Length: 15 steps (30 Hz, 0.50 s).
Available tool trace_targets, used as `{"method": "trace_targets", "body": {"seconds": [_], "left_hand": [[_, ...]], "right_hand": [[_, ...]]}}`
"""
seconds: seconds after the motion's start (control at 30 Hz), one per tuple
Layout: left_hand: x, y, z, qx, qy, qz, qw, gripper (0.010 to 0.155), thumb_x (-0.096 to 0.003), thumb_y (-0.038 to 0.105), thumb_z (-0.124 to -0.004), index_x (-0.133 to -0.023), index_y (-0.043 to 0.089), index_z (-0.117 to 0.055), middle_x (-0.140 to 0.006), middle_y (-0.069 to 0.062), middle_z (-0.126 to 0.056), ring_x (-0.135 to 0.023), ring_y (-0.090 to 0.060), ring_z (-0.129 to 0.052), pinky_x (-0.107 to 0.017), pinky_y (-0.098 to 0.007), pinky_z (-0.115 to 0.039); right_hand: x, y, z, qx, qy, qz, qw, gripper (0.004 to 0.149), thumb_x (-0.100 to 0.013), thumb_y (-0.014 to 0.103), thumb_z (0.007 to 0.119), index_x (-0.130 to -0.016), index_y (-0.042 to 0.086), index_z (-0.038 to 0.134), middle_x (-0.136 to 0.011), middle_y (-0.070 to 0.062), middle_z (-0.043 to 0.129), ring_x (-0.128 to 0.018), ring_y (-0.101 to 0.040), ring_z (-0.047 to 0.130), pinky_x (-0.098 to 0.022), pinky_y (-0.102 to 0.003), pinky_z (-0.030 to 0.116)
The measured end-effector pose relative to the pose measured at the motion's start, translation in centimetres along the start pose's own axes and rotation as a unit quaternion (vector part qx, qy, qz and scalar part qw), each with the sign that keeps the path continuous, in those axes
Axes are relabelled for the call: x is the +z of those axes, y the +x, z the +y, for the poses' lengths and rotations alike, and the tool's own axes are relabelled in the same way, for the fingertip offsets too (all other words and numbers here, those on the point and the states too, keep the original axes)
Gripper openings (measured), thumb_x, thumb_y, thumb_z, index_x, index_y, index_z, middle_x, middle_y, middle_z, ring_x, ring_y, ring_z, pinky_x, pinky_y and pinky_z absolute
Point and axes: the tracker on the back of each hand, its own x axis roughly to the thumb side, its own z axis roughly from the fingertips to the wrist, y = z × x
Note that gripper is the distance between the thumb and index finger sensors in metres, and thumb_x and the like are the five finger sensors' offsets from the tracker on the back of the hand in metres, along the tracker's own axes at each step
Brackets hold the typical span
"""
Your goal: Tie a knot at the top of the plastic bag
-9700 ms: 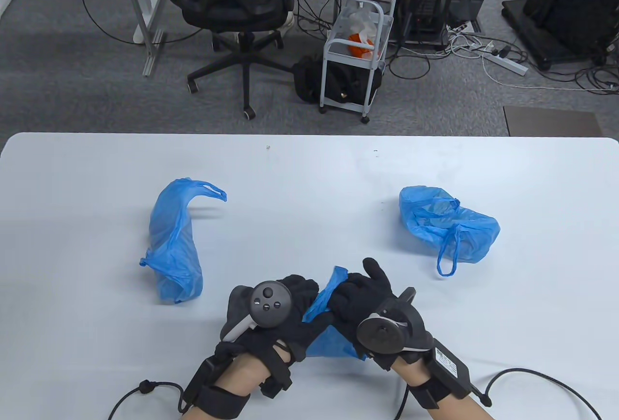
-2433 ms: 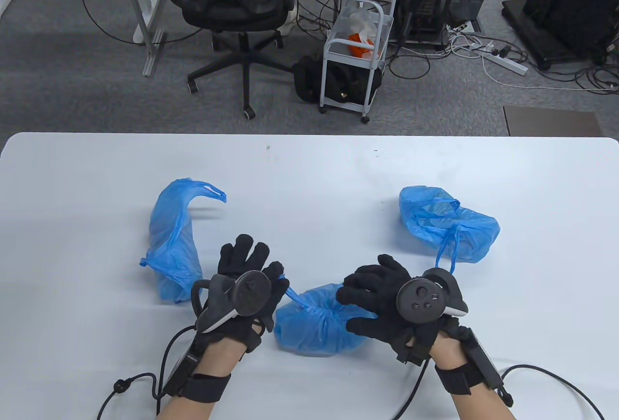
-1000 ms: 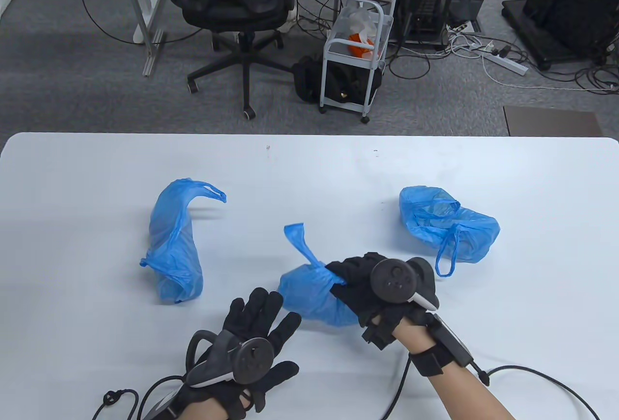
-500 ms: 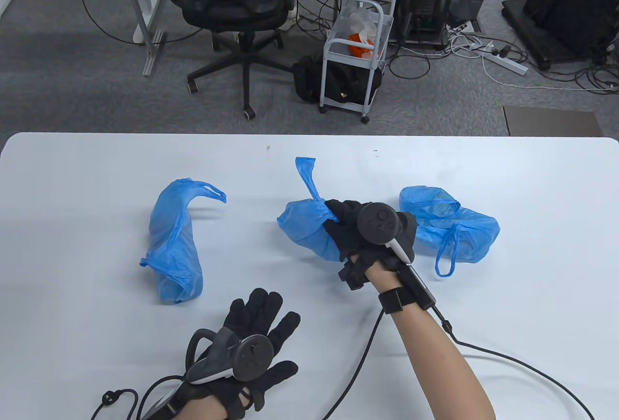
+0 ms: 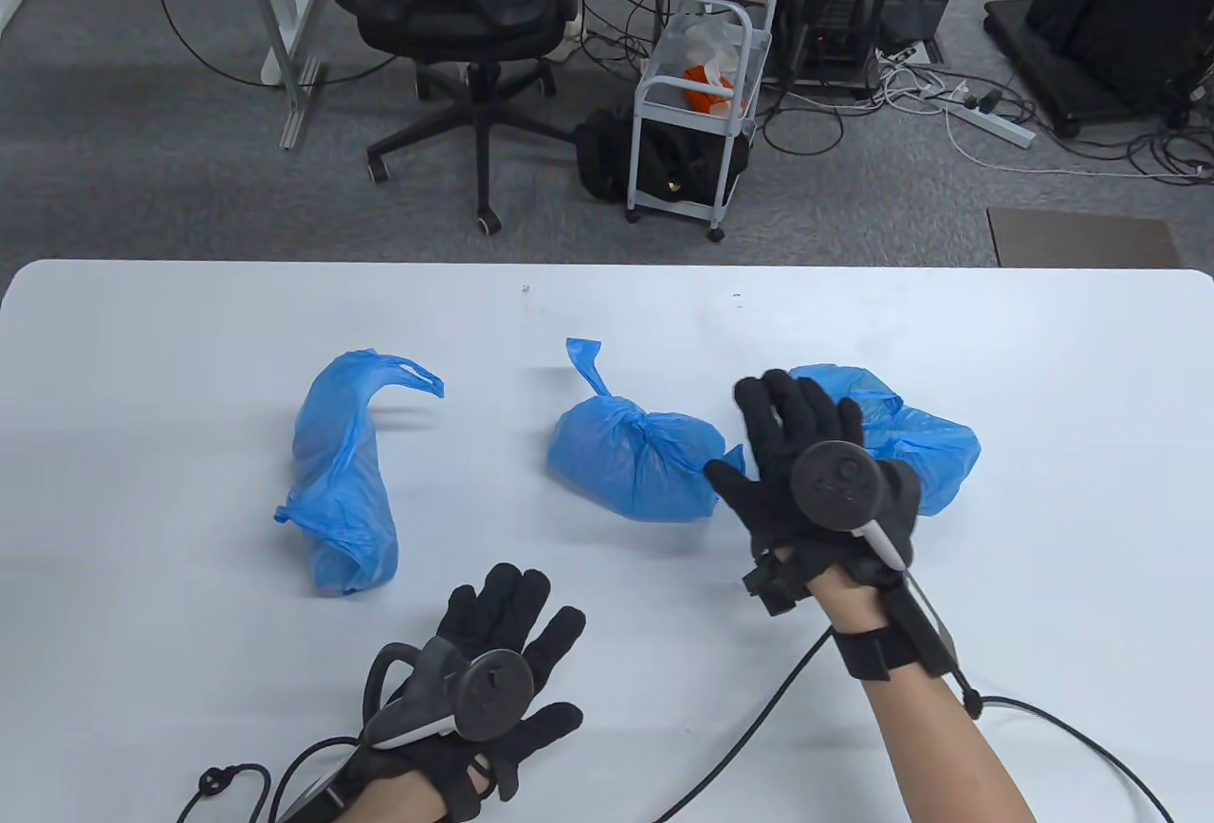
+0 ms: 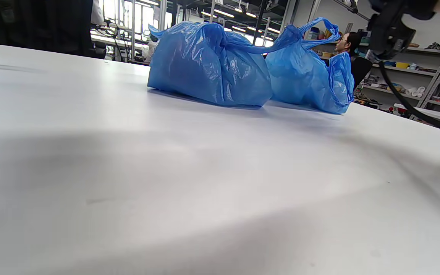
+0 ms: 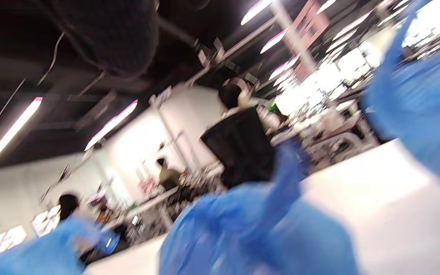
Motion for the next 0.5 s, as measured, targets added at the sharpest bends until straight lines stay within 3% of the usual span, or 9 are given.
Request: {"method": "trace_targets", "body": {"seconds": [0.17, 0.3, 0.4, 0.5], "left_hand": [[-0.3, 0.1, -0.2, -0.001, -0.005, 0.008, 1.000, 0.080, -0.0373, 0.081, -0.051, -0.097, 0.053, -0.005, -0.115, 0.006, 0.000, -0.109, -0.024, 0.006, -0.078, -0.059, -0.014], [-0.4, 0.8, -0.3, -0.001, -0.003, 0.005, 1.000, 0.080, -0.0372, 0.081, -0.051, -0.097, 0.053, -0.005, -0.115, 0.006, 0.000, -0.109, -0.024, 0.006, -0.078, -0.059, -0.014], [-0.6, 0.7, -0.5, -0.004, -0.006, 0.011, 1.000, 0.080, -0.0372, 0.081, -0.051, -0.097, 0.053, -0.005, -0.115, 0.006, 0.000, -0.109, -0.024, 0.006, -0.078, -0.059, -0.014], [-0.7, 0.4, -0.6, -0.001, -0.014, 0.025, 1.000, 0.080, -0.0372, 0.081, -0.050, -0.097, 0.053, -0.005, -0.115, 0.006, 0.000, -0.109, -0.024, 0.006, -0.078, -0.058, -0.014]], "right_hand": [[0.5, -7.8, -4.0, 0.053, -0.018, 0.072, 0.996, 0.093, -0.037, 0.047, 0.093, -0.105, 0.024, 0.034, -0.114, -0.009, 0.020, -0.104, -0.054, 0.013, -0.067, -0.070, 0.000], [0.8, -13.7, -2.3, 0.018, 0.073, 0.142, 0.987, 0.102, -0.035, 0.047, 0.096, -0.103, 0.026, 0.024, -0.114, -0.008, 0.011, -0.104, -0.052, 0.002, -0.066, -0.069, -0.008], [1.0, -16.0, -0.9, 0.048, 0.101, 0.182, 0.977, 0.104, -0.034, 0.045, 0.098, -0.102, 0.028, 0.022, -0.114, -0.006, 0.013, -0.105, -0.050, 0.001, -0.065, -0.068, -0.014], [0.8, -17.0, -0.4, 0.067, 0.105, 0.218, 0.968, 0.101, -0.034, 0.040, 0.099, -0.102, 0.029, 0.025, -0.110, -0.007, 0.040, -0.103, -0.049, 0.025, -0.067, -0.067, -0.010]]}}
